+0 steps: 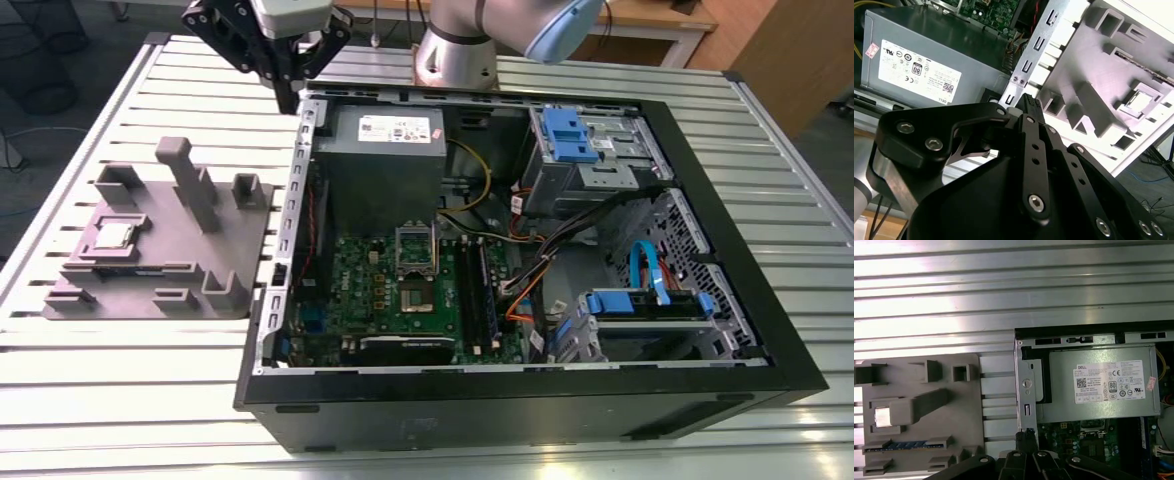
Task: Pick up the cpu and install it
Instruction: 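Reach for the cpu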
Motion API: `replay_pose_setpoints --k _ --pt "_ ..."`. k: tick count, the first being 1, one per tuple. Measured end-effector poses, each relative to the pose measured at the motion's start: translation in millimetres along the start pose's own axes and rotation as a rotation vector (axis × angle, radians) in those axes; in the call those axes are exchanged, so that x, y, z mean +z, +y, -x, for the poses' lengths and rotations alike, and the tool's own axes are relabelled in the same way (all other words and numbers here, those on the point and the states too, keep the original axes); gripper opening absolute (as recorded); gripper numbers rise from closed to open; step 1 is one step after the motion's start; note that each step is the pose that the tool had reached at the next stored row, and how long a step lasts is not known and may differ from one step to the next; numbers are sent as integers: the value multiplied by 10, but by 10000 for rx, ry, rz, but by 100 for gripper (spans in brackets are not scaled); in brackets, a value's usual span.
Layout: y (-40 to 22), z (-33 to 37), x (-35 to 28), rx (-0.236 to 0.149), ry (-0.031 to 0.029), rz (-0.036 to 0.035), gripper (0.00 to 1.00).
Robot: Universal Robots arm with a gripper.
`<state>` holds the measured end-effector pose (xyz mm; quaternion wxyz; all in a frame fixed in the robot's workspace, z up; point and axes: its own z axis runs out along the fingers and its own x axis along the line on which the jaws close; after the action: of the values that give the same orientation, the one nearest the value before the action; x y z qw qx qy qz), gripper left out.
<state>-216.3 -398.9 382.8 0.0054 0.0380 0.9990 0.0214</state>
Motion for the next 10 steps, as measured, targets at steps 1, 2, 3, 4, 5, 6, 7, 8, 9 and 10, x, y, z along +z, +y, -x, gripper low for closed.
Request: replay_pose_setpoints --k 1,2,3,4,5,6,7,8,9,10 --pt "0 -4 1 0 0 1 10" --pt "-1 -7 1 -1 1 1 10" --pt "-1 -11 1 -1 2 0 10" --pt "-1 -15 2 -1 3 0 10" --pt "-2 -19 2 0 3 0 10" --pt "-2 -22 3 0 4 0 10" --pt "-2 -26 3 0 4 0 10" --pt "-2 -29 3 0 6 0 10" --pt "-3 -32 4 0 6 0 10" --pt "-3 -36 4 0 6 0 10"
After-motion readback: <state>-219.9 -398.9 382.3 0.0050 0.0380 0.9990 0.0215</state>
